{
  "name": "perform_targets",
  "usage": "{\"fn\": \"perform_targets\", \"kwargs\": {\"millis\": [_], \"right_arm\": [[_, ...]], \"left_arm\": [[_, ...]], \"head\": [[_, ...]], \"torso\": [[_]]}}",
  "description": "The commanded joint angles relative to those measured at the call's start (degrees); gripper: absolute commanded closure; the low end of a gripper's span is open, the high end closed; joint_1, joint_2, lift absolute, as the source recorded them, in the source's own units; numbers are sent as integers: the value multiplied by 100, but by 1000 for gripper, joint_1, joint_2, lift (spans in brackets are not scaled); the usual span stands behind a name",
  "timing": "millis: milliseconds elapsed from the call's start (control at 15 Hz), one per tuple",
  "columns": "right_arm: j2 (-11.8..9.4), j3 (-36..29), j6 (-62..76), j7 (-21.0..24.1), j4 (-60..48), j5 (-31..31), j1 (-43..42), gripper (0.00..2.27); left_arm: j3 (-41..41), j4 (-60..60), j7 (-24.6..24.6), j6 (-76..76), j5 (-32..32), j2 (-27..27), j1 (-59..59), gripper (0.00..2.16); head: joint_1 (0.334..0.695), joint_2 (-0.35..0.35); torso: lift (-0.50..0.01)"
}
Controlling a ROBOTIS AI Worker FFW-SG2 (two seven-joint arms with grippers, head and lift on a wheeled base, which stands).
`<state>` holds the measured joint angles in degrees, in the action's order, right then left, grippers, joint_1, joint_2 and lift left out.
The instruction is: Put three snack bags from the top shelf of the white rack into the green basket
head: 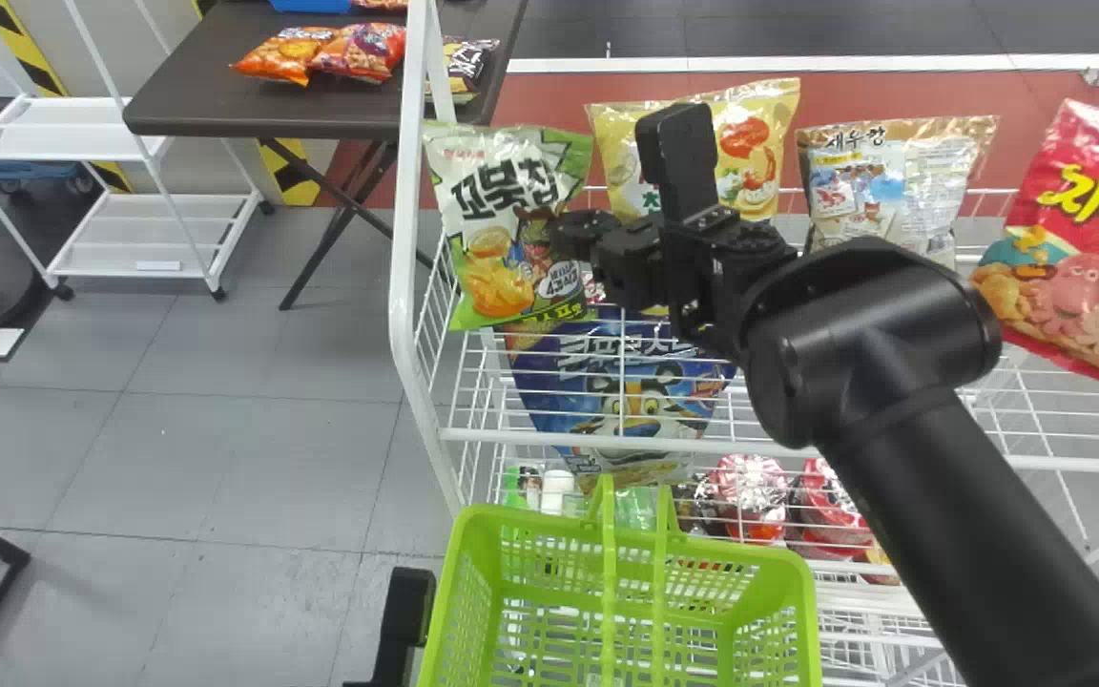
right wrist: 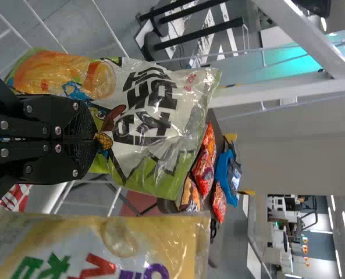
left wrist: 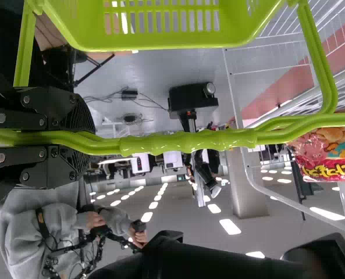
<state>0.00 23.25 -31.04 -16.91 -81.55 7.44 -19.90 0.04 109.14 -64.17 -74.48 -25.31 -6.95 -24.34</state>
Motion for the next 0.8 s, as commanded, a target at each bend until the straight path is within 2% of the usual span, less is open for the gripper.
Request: {"fn": "perform_targets", "kwargs": {"millis": [0,200,333,600,667,733], "right_arm": [[5,-23,-566,4,-1056,-76,636,2078],[5,-40,-1304,276,-2813,-261,1541,2078],[-325,-277,-1603,452,-3807,-243,2078,2078],[-1099,-1192,-2517,584,-5731,-147,3290,2078],[-1230,-1438,-2535,584,-6092,-129,3668,2078],[-1318,-1816,-2587,575,-6505,-76,4117,2078]], "left_arm": [[57,28,1,16,0,-9,0,1541],[101,55,1,16,0,0,26,1541],[101,55,1,-1,0,0,61,1541],[66,72,62,16,0,27,79,1541],[75,72,62,16,0,27,70,1541],[92,90,89,-1,0,35,70,1541]], "head": [[695,92],[695,119],[695,124],[695,16],[695,-24],[695,-112]], "torso": [[0],[0],[0],[0],[0],[0]]}}
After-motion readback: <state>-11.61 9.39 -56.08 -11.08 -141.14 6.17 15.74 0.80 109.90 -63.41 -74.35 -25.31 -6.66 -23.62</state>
